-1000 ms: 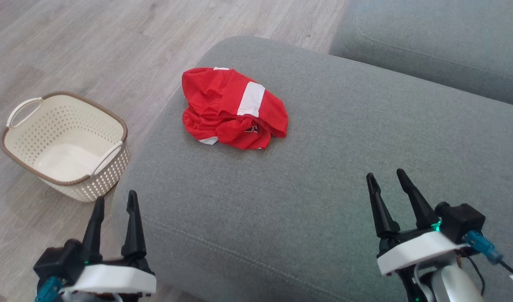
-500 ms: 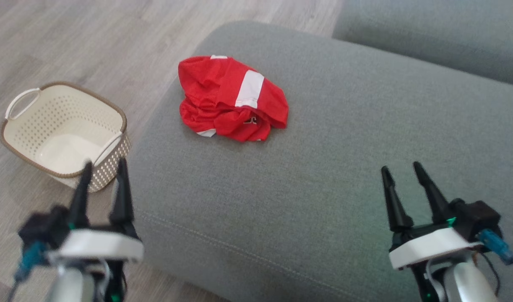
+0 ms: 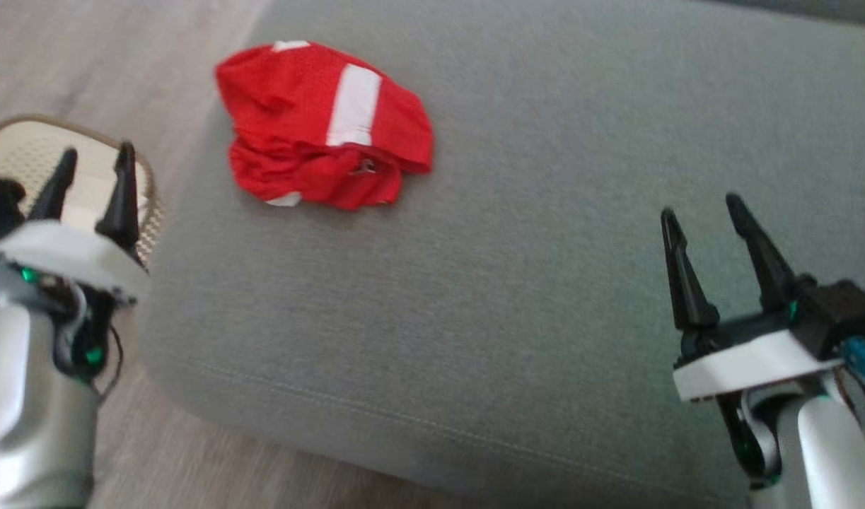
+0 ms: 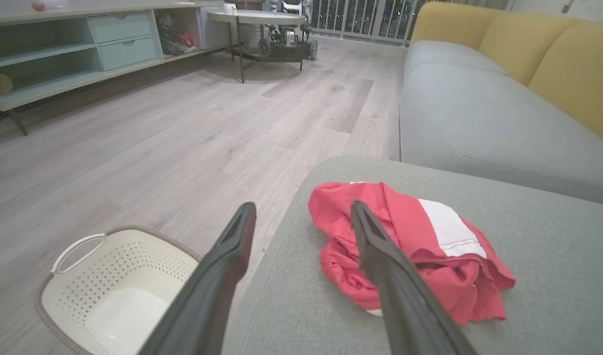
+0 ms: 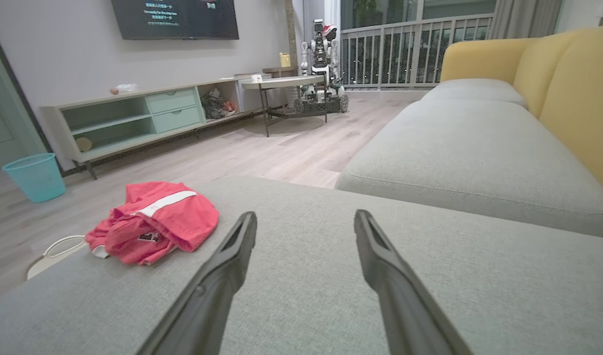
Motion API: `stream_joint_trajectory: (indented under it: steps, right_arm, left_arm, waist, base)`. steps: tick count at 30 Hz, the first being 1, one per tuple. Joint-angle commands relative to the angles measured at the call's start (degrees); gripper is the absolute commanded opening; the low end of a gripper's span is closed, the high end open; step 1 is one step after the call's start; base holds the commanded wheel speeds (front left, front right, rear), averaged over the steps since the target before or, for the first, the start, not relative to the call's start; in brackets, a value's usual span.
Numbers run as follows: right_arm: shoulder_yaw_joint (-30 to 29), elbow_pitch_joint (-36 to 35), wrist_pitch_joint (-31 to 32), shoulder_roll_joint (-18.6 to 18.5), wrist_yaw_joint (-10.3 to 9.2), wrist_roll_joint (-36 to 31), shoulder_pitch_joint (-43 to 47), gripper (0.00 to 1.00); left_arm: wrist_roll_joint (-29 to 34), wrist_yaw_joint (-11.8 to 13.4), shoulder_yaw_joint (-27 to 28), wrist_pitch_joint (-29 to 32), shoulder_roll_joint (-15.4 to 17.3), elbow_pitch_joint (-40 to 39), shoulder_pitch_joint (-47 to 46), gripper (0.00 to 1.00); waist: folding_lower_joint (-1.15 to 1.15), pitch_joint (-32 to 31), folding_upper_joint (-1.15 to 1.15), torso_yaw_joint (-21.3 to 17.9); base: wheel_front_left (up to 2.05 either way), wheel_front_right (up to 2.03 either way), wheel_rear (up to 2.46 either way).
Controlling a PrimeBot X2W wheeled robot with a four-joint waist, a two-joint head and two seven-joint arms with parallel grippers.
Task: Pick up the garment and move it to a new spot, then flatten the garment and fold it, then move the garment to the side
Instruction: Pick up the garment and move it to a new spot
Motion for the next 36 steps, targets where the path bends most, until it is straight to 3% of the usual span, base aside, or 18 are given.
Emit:
stream_joint_trajectory:
  steps: [1,11,22,32,36]
  right_arm:
    - [1.86,-3.75,0.92,-0.37,-0.02,-0.65,-2.87,1.0]
    - [4.74,-10.05,4.15,-0.37,-0.02,-1.16,-5.58,1.0]
    - [6.05,-13.37,4.58,-0.37,-0.02,-1.14,-7.42,1.0]
    - [5.91,-13.77,3.71,-0.37,-0.02,-0.65,-7.97,1.0]
    - [5.73,-13.69,3.48,-0.37,-0.02,-0.52,-8.39,1.0]
  left_arm:
    - [-1.11,-0.29,0.86,0.94,3.79,0.29,-5.74,1.0]
    - [-11.9,-0.39,-8.52,7.58,8.15,10.56,-18.19,1.0]
    - [-25.59,-0.4,-15.33,12.21,9.12,22.72,-28.24,1.0]
    - [-30.75,-0.4,-18.39,16.65,9.63,32.54,-34.3,1.0]
    - [-34.02,-0.4,-19.72,21.39,8.52,33.62,-35.08,1.0]
  waist:
    - [0.0,4.51,0.0,-4.17]
    - [0.0,9.22,0.0,-8.82]
    - [0.0,13.45,0.0,-12.73]
    - [0.0,15.82,0.0,-14.44]
    - [0.0,16.31,0.0,-14.46]
  base:
    - [0.0,0.0,0.0]
    - [0.0,0.0,0.0]
    - [0.0,0.0,0.0]
    - [0.0,0.0,0.0]
    - [0.0,0.0,0.0]
